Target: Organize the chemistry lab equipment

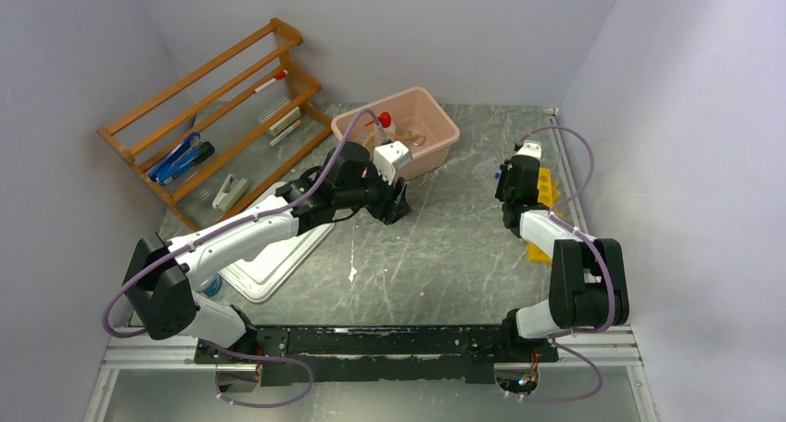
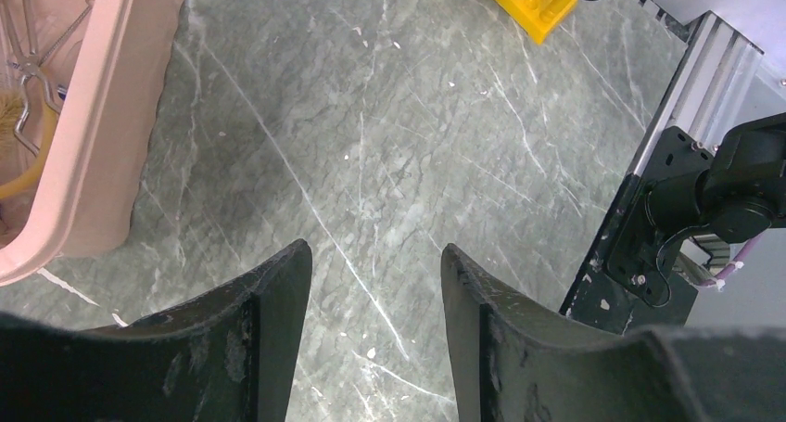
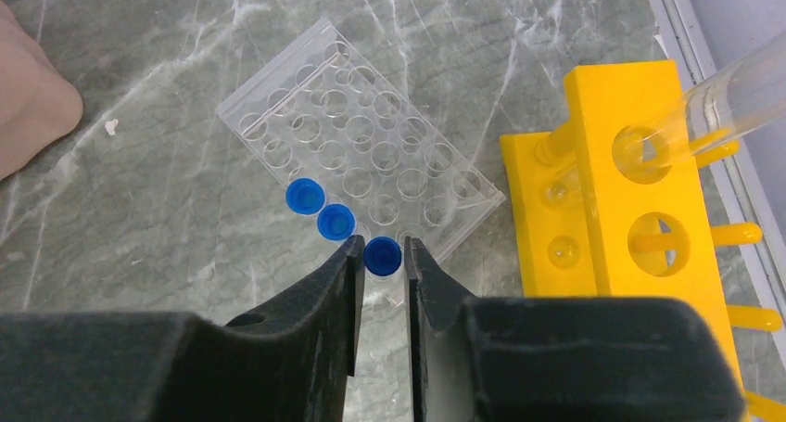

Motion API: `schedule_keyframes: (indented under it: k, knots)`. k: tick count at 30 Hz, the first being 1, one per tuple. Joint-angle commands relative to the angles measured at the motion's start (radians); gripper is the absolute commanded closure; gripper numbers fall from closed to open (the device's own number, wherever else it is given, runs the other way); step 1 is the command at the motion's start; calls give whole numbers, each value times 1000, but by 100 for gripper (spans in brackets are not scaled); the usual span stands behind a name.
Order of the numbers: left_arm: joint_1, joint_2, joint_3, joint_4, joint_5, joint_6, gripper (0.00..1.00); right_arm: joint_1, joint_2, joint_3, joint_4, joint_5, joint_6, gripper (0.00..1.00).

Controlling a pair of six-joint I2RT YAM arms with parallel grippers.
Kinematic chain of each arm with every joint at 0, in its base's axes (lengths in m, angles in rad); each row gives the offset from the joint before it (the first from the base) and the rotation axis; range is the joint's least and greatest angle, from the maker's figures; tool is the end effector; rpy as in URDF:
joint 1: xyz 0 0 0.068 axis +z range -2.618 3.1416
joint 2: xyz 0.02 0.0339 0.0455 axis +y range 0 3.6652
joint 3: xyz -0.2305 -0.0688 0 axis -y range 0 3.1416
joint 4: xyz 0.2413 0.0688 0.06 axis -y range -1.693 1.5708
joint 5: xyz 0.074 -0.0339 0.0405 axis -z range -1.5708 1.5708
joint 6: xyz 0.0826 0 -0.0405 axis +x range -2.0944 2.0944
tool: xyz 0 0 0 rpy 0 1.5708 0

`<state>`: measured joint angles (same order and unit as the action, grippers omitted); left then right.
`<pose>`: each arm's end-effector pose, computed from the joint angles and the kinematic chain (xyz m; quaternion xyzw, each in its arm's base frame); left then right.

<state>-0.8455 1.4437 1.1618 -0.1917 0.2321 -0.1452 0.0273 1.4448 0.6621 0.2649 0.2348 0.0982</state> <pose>0.2356 -0.2944 0.2622 0.3475 0.7754 -0.3331 0.4088 0.3389 -0.0100 0.1382 0.0893 0.8560 -0.0698 0.5044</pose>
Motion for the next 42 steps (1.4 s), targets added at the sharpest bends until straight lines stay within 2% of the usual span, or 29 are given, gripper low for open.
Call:
schedule_keyframes:
  k: [1,5,12,18,23,26,31,35,38,42]
  knots:
    - [6,-4,-3,19,14,6,42,-8,-4,16,14,2,-13,72]
    - [8,-6,-4,18,8,4,42,-7,-32,6,16,1,-15,66]
    - [8,-8,-4,15,4,2,42,-7,-107,7,-8,9,-5,62]
    - [10,-14,1,9,-9,-11,41,-7,-180,79,-119,18,60,58]
    - [17,-20,5,-29,-99,-58,40,-6,-197,181,-284,-62,150,54]
    - [28,-35,6,-95,-224,-102,36,14,-192,224,-373,-145,209,53]
    - [83,-110,-61,-223,-415,-197,29,132,-224,234,-452,-178,335,52]
    - [121,-183,-185,-275,-453,-230,25,275,-258,200,-473,-179,468,51]
    - [137,-195,-262,-284,-482,-231,29,375,-273,160,-456,-169,554,51]
    - [174,-139,-295,-282,-524,-227,36,472,-261,135,-446,-169,613,51]
